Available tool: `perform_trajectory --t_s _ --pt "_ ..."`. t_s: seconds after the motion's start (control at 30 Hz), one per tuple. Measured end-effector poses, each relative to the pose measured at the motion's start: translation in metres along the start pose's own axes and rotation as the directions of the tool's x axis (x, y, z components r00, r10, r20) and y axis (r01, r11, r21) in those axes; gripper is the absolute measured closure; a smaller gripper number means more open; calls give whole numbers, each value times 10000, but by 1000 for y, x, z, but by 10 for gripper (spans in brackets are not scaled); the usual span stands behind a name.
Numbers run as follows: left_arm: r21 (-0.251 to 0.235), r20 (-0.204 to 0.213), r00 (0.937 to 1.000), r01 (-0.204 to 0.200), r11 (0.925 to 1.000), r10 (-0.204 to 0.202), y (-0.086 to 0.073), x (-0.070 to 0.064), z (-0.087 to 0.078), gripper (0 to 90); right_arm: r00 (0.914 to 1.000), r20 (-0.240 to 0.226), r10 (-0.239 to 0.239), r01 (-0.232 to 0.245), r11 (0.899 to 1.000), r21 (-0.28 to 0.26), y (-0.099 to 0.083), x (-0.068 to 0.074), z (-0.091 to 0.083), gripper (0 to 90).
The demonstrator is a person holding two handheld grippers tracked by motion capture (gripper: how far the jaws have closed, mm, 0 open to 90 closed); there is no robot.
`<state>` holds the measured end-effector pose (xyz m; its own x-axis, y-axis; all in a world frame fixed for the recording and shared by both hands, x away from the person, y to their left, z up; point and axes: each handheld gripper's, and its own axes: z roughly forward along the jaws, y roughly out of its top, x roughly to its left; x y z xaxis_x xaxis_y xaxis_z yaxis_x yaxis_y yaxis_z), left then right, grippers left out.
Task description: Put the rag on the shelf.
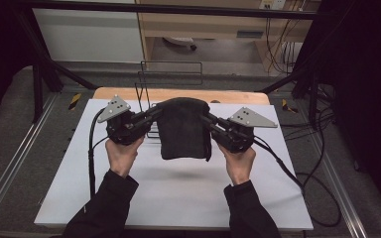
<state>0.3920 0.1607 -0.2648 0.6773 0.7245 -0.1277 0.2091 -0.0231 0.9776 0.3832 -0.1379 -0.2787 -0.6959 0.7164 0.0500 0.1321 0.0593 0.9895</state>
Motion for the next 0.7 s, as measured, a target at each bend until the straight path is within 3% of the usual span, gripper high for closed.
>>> perform_trajectory --t_s 0.5,0.7 --pt "-855 -228 9997 -87 9963 67 34 4 -3 811 9980 269 -566 588 9940 -920 32 4 8 798" --pt "-1335 -268 9996 -33 9910 -3 45 7 -5 811 9972 339 -667 704 9897 -1245 47 6 12 798"
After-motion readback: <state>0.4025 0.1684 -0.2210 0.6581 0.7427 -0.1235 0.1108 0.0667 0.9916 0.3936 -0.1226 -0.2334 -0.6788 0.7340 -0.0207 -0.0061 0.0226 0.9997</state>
